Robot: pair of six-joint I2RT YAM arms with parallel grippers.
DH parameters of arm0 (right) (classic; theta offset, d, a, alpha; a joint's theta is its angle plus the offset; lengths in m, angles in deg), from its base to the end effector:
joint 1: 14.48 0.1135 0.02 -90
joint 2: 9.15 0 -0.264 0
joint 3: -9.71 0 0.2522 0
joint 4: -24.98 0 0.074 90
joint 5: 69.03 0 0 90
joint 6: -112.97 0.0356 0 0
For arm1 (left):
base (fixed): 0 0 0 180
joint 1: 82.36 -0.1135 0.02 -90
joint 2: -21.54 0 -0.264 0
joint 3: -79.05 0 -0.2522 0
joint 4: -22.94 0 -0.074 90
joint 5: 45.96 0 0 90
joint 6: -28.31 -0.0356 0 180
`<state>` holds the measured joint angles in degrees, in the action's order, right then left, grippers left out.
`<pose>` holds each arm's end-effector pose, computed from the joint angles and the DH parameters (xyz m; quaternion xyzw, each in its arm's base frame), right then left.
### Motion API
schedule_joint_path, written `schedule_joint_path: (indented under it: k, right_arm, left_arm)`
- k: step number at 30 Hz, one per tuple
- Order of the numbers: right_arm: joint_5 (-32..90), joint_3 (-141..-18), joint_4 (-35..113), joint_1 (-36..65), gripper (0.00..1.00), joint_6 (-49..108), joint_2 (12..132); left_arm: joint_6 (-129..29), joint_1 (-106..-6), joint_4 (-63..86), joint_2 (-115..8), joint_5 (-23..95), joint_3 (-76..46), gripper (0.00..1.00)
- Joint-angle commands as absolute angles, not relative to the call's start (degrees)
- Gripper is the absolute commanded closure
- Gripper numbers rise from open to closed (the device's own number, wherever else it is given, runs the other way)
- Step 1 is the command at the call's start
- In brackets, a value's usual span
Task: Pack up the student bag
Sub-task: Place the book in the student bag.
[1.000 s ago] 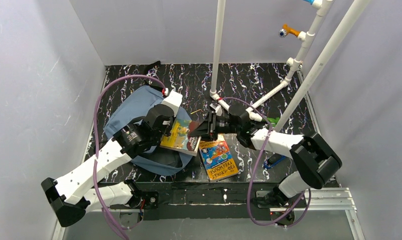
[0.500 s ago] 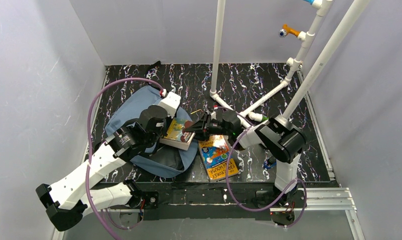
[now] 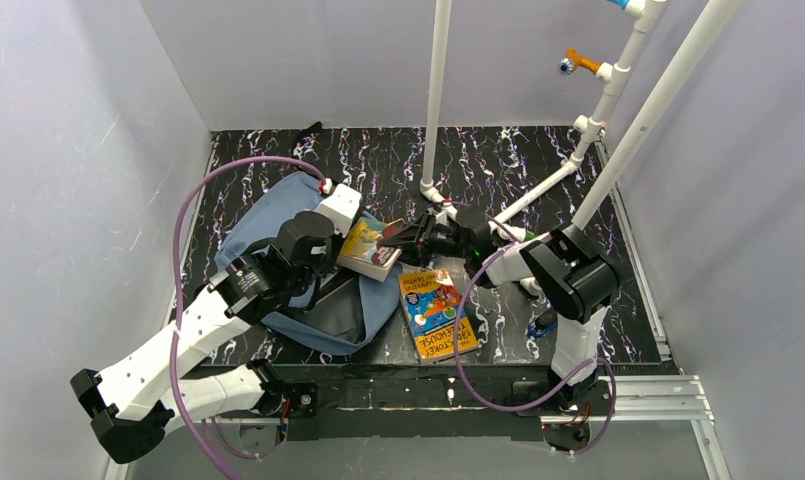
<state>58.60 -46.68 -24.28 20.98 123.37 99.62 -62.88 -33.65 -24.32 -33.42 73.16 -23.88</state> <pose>0.2814 0.2271 0.1581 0.1819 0.6989 0.6912 0.0275 0.1432 -0.1368 0.3799 0.2224 0.7976 -0.0149 0.5605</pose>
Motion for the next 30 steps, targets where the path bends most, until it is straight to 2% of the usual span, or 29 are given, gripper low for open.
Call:
schedule_joint_path:
  k: [1,5,10,13,14,17,20,23,27,30]
  right_arm:
    - [53.61,-55.68,-11.47,25.27,0.99,115.27,95.23]
    - [46.22,-57.77,-5.4,29.45,0.99,110.32,93.37]
    - [29.44,-64.02,9.88,34.55,0.99,98.22,91.28]
    - [28.85,-67.15,3.58,35.61,0.98,100.66,96.28]
    - [29.4,-69.53,3.19,36.0,0.95,100.76,98.11]
    - [35.07,-71.29,0.38,36.74,0.71,100.25,100.97]
    - [37.46,-67.96,4.75,36.85,0.46,93.91,96.44]
    - [39.42,-64.32,12.32,36.85,0.29,86.92,90.94]
    - [43.25,-62.1,13.8,36.85,0.24,82.09,89.75]
    - [46.14,-63.33,11.36,37.28,0.29,82.95,91.85]
  left_arm:
    - [-60.0,-33.22,-20.36,-30.66,71.15,-21.54,1.0]
    - [-58.33,-33.22,-19.28,-31.24,69.56,-21.4,1.0]
    - [-58.13,-33.22,-18.88,-33.94,67.1,-18.75,1.0]
    - [-57.9,-33.23,-19.02,-34.25,67.92,-18.92,1.0]
    - [-57.4,-33.23,-18.84,-34.0,68.7,-19.64,1.0]
    - [-57.01,-33.18,-17.94,-33.12,72.13,-22.05,1.0]
    - [-57.69,-33.21,-18.5,-33.07,72.77,-22.69,1.0]
    - [-58.23,-33.2,-19.24,-33.0,73.05,-22.89,1.0]
    - [-57.7,-33.23,-19.15,-32.51,72.86,-23.74,1.0]
    - [-56.97,-33.23,-20.17,-32.89,71.8,-23.22,1.0]
